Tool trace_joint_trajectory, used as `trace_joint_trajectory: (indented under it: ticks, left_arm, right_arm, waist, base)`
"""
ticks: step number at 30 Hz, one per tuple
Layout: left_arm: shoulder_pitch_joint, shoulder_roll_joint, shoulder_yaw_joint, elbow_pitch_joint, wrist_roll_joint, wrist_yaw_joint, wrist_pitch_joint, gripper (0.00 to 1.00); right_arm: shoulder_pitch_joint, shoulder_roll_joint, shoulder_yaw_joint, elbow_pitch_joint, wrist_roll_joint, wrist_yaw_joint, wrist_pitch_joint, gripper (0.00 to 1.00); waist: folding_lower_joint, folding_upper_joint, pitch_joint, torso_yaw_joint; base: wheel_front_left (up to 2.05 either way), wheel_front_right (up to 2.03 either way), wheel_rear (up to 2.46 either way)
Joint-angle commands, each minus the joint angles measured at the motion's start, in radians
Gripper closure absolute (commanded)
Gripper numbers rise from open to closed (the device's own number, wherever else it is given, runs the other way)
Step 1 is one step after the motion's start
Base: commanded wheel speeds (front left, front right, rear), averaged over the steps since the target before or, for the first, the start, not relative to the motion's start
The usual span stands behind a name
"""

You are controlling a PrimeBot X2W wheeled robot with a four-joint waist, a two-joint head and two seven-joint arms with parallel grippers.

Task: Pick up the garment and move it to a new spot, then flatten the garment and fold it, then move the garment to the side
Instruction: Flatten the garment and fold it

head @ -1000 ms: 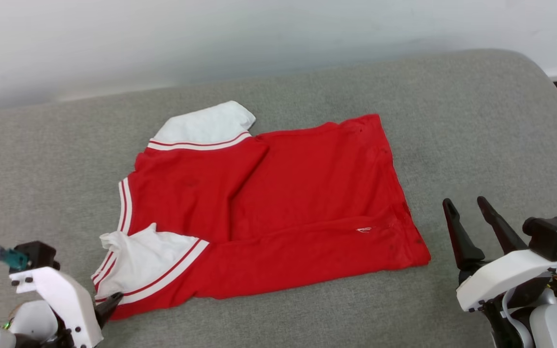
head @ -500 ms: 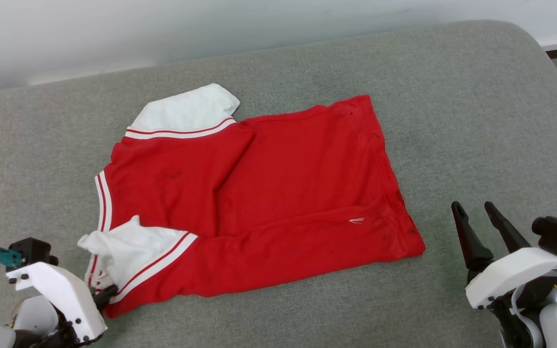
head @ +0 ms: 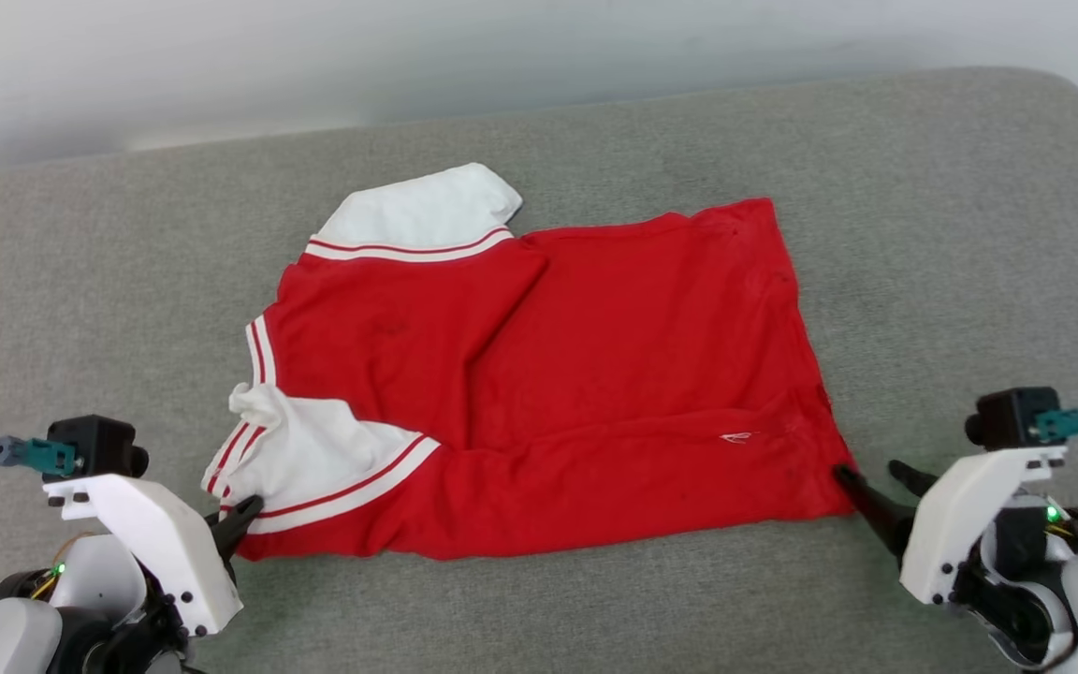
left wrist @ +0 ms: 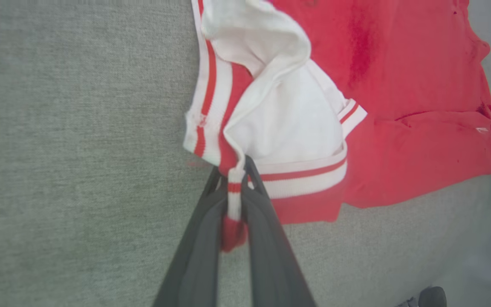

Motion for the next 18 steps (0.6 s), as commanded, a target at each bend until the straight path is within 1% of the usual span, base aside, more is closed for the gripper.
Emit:
trace_joint_trajectory:
  ticks: [1, 4, 8, 9, 10, 11, 13, 18]
  left_arm:
    - [-0.015, -0.003, -0.003, -0.012, 0.006, 0.004, -0.004, 1.00]
    - [-0.019, -0.005, -0.009, -0.025, 0.011, 0.010, -0.003, 1.00]
    - [-0.028, -0.014, -0.019, -0.031, 0.018, 0.008, -0.007, 1.00]
    - [-0.031, -0.017, -0.021, -0.028, 0.019, 0.006, -0.008, 1.00]
    - [-0.033, -0.019, -0.023, -0.025, 0.020, 0.004, -0.010, 1.00]
    - [-0.036, -0.022, -0.023, -0.021, 0.018, 0.003, -0.013, 1.00]
    - [-0.035, -0.029, -0.025, -0.012, 0.010, 0.002, -0.017, 1.00]
    - [-0.022, -0.036, -0.030, 0.015, 0.009, -0.009, -0.026, 1.00]
  right_arm:
    - [-0.029, 0.002, 0.015, 0.012, 0.004, 0.000, 0.019, 0.00]
    - [-0.048, 0.012, 0.033, 0.036, 0.016, 0.000, 0.043, 0.00]
    - [-0.078, 0.031, 0.066, 0.119, 0.021, 0.000, 0.094, 0.00]
    - [-0.078, 0.041, 0.071, 0.142, 0.029, -0.001, 0.112, 0.42]
    - [-0.080, 0.046, 0.080, 0.160, 0.030, 0.000, 0.126, 0.77]
    - [-0.085, 0.051, 0.082, 0.168, 0.030, 0.000, 0.123, 1.00]
    - [-0.091, 0.057, 0.089, 0.179, 0.032, 0.000, 0.128, 1.00]
    - [-0.108, 0.028, 0.086, 0.159, 0.017, 0.000, 0.094, 1.00]
  waist:
    - [0.0000, 0.0000, 0.012, 0.012]
    - [0.0000, 0.0000, 0.022, 0.020]
    - [0.0000, 0.0000, 0.036, 0.032]
    - [0.0000, 0.0000, 0.038, 0.034]
    - [0.0000, 0.0000, 0.039, 0.035]
    - [0.0000, 0.0000, 0.041, 0.037]
    - [0.0000, 0.0000, 0.040, 0.037]
    - [0.0000, 0.0000, 0.007, 0.033]
  base:
    - [0.00, 0.00, 0.00]
    - [0.00, 0.00, 0.00]
    - [0.00, 0.00, 0.00]
    - [0.00, 0.00, 0.00]
    - [0.00, 0.00, 0.00]
    - [0.00, 0.00, 0.00]
    - [0.00, 0.00, 0.00]
    - [0.00, 0.00, 0.00]
